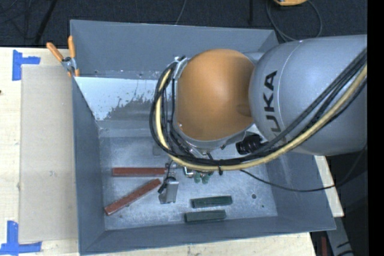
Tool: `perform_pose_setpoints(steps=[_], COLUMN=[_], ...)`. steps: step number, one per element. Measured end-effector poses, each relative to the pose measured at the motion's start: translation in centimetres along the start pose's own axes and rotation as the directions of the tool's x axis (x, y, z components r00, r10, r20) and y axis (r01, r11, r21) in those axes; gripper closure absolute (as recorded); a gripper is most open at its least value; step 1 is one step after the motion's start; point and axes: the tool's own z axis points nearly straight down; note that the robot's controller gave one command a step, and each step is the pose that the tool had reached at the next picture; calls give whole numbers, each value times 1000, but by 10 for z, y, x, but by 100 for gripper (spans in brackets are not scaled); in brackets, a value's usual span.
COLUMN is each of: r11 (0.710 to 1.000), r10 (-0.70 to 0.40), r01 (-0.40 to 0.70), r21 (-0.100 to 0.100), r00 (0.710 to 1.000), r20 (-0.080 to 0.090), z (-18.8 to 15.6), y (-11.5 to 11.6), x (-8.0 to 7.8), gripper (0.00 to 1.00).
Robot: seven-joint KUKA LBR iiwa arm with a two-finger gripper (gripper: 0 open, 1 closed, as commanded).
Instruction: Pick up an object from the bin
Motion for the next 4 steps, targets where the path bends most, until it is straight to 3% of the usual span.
perform_pose_setpoints(steps=[1, 2, 3, 4], r11=[977, 969, 859, 861], r10=[-215, -246, -512, -509], r01=[215, 246, 512, 509], r21=[0, 0, 3, 2], r00=[977, 969, 859, 861], r20=[7, 5, 12, 11], z=[96, 160, 156, 156], y=[31, 33, 55, 54], x=[-57, -79, -93, -93], gripper=[0, 0, 0, 100])
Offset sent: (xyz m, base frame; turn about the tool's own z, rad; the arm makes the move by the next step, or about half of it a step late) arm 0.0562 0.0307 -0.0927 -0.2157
